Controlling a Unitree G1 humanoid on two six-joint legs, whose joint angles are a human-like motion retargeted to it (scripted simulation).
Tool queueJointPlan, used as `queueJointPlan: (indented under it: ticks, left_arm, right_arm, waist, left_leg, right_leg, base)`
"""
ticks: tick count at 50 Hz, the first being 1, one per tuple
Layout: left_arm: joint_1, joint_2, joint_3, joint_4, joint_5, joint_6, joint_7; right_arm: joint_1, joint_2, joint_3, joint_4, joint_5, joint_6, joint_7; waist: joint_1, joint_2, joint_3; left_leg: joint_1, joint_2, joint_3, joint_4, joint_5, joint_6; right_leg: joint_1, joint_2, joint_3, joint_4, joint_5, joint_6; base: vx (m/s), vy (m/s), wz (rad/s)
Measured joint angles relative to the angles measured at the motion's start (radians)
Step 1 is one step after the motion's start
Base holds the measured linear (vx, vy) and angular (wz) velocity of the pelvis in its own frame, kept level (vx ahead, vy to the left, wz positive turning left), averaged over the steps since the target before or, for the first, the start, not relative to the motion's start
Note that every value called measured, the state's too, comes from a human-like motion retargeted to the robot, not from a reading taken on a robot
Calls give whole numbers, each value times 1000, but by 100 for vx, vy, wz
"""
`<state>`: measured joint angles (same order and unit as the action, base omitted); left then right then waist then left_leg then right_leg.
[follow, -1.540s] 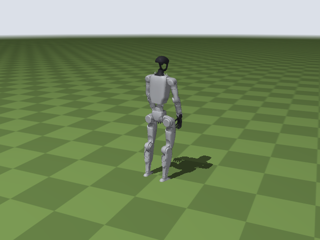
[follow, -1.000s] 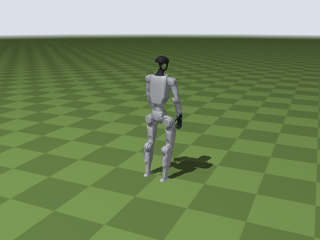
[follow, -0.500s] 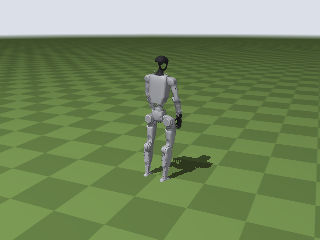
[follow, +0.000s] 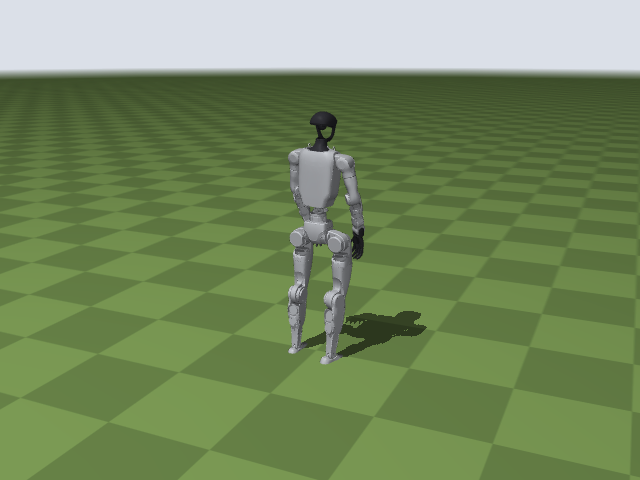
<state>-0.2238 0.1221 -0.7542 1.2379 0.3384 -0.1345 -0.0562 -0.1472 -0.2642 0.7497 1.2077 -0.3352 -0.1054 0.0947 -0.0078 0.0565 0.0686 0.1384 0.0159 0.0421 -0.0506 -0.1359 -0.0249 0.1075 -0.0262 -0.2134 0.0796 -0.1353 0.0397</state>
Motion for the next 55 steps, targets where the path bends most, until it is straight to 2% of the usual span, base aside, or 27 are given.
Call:
queueJointPlan:
  ticks: [55]
  left_arm:
    - [-26,-65,-25,-35,79,3,-36]
  right_arm:
    - [169,-18,-1,61,-34,10,8]
  waist:
    - [23,43,-39]
  left_leg:
    - [-16,10,-158,-6,-22,-61]
  right_leg:
    - [46,6,-159,73,-5,-67]
  base:
    - [2,1,23]
